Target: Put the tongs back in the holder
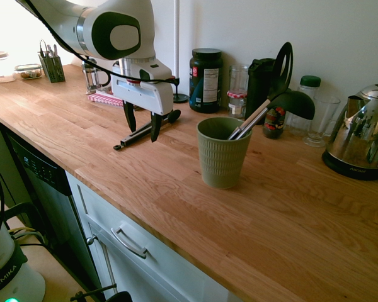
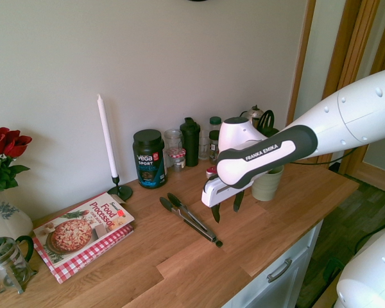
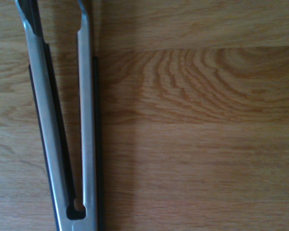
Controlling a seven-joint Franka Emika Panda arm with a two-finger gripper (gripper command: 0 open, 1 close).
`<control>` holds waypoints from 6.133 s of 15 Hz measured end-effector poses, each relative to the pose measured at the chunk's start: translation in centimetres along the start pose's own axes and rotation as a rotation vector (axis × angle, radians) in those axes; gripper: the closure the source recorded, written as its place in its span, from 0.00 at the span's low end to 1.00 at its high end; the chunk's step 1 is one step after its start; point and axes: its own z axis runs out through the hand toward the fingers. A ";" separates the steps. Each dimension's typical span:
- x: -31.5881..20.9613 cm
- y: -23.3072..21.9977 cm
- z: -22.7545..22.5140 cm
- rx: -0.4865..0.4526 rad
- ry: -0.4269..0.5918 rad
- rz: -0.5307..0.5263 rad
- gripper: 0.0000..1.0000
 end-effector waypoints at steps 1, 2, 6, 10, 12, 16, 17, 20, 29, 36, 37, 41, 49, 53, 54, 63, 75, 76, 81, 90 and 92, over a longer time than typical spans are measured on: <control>0.0 0.0 0.1 -0.001 -0.001 -0.001 0.00; 0.2 0.1 0.0 -0.001 0.003 -0.004 0.00; 0.9 -2.6 -4.0 0.033 0.032 -0.057 0.00; -1.4 -8.9 -5.7 0.066 0.053 -0.148 0.00; -3.4 -12.2 -4.0 0.078 0.053 -0.192 0.00; -4.1 -15.9 -0.6 0.081 0.107 -0.203 0.00; -3.4 -16.2 -0.1 0.082 0.116 -0.196 0.00; -2.0 -16.5 1.1 0.091 0.124 -0.184 1.00; -1.6 -17.3 3.2 0.104 0.118 -0.181 1.00; -1.8 -17.7 4.1 0.114 0.119 -0.186 1.00; -1.7 -17.6 4.1 0.114 0.119 -0.185 1.00; -1.4 -17.4 4.2 0.113 0.120 -0.179 1.00; -0.5 -16.6 4.5 0.103 0.120 -0.159 1.00; 1.5 -15.2 -0.5 0.153 0.133 -0.090 1.00; 2.1 -14.4 -3.4 0.189 0.133 -0.069 1.00; 5.0 -2.0 -26.4 0.333 0.521 0.171 1.00; 12.1 12.7 -22.9 0.390 1.069 0.576 1.00; 12.1 12.0 -22.3 0.406 1.101 0.590 1.00; 12.5 8.6 -18.4 0.429 1.135 0.605 1.00; 12.2 8.2 -12.6 0.396 1.085 0.588 1.00; 11.4 8.5 -11.4 0.388 1.073 0.584 1.00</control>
